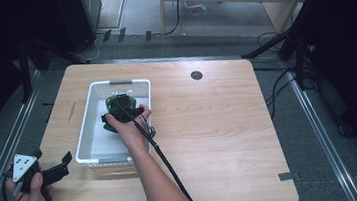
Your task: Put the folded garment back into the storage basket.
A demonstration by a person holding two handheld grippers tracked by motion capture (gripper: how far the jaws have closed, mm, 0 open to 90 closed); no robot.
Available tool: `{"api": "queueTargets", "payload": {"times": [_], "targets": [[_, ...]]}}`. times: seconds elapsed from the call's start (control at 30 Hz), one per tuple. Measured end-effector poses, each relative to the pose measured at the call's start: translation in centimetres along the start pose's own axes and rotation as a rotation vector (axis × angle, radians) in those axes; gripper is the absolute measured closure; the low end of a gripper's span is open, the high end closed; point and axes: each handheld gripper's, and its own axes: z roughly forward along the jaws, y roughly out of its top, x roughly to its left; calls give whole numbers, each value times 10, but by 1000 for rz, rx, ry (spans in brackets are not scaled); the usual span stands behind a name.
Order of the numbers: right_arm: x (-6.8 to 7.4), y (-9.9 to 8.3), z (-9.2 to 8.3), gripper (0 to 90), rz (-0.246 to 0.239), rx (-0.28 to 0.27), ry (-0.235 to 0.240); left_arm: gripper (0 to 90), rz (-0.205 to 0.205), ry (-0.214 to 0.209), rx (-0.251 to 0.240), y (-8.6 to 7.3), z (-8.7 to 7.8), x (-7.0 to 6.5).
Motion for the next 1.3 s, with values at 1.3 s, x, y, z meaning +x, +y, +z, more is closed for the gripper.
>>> {"api": "queueTargets", "payload": {"times": [1.3], "targets": [[-57,9,-94,45,-46,-199,23,0,1,2,4,0,0,0]]}}
